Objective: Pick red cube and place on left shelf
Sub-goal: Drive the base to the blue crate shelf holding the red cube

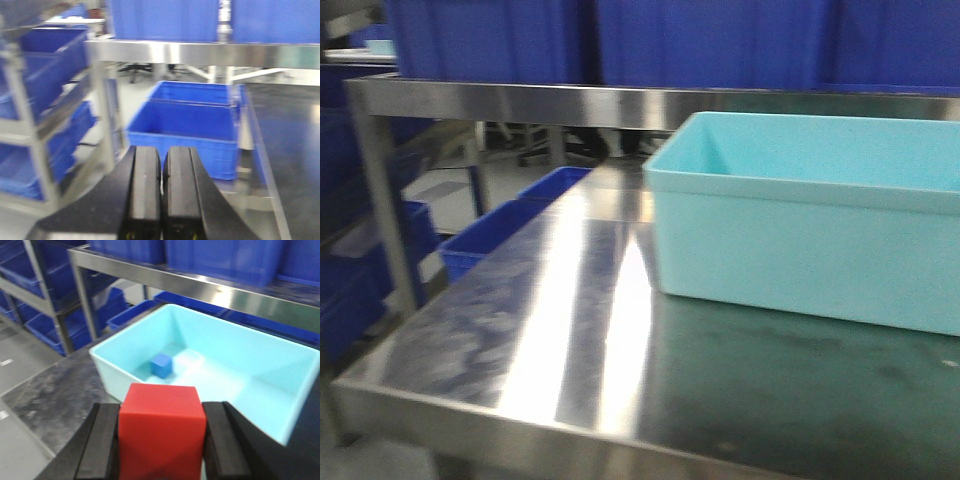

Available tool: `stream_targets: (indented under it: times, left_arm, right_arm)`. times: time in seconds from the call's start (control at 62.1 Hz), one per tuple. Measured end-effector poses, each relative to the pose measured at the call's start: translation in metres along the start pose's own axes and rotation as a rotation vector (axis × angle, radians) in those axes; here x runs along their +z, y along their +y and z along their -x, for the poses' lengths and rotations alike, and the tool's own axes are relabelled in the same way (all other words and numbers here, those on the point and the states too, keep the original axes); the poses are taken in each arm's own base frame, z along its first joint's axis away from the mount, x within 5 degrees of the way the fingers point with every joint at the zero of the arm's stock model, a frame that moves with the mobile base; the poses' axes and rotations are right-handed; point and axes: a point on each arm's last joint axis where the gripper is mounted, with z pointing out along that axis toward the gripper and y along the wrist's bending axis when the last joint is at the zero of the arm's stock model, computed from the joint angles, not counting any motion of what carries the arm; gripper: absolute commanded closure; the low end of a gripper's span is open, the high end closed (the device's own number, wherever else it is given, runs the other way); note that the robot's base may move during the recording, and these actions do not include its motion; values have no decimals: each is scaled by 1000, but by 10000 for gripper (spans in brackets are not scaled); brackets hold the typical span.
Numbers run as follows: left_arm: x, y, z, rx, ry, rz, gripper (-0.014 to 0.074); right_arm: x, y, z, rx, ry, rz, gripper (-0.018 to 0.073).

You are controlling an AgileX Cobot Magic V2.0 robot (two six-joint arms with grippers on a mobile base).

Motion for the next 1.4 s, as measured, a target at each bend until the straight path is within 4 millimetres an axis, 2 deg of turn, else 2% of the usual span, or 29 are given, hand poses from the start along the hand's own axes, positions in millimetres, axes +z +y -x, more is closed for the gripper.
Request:
stream_targets:
  times: [1.401]
  left_arm:
    - [0,0,0,0,0,0,495]
  right_arm:
    - [0,0,0,0,0,0,365]
